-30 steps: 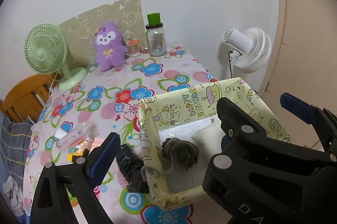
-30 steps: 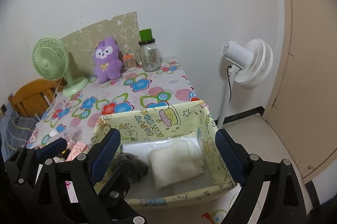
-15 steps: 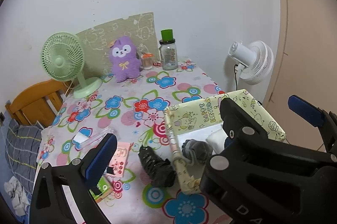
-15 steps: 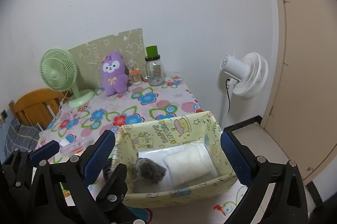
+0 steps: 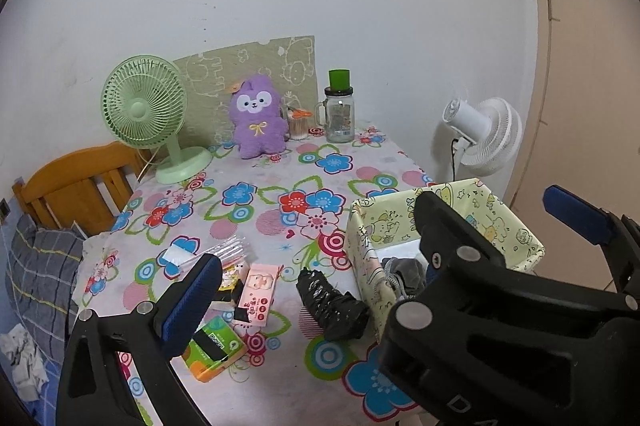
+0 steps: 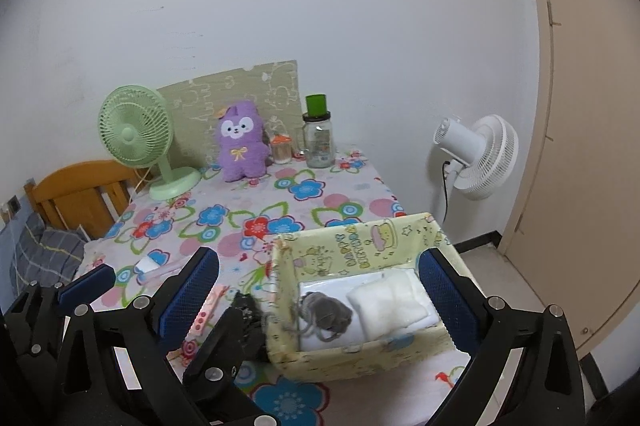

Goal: Organize soft objects
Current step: 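Move both open tools back toward the remaining items on the table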

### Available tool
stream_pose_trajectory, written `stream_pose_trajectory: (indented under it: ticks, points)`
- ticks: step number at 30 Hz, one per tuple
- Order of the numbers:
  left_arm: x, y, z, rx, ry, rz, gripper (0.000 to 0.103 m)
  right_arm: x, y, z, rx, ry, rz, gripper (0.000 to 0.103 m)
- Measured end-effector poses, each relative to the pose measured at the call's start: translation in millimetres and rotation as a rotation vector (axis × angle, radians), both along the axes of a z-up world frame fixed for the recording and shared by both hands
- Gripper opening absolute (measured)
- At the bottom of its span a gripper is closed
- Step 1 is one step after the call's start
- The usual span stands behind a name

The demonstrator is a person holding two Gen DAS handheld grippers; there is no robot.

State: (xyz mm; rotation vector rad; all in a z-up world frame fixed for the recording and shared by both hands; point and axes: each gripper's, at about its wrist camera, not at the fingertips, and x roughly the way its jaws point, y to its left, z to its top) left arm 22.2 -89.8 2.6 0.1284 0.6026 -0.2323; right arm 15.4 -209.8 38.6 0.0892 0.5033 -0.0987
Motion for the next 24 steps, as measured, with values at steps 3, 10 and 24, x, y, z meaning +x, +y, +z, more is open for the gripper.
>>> stream_pose_trajectory:
  ticks: [3,10,24]
  points:
    - [-4,12,0,0.001,-0.019,0.012,0.103,-3,11,0,-0.013,-0.013,0.011,0.102]
    - [-9,41,-6,0.01,-0.042,0.066,0.103,-6,40,-6,-0.003,-0.025,0.063,0.102]
    - [-1,88,-38,0.02,-0.007,0.141,0.103,7,85,-35,-0.003,0.004,0.128,0.101]
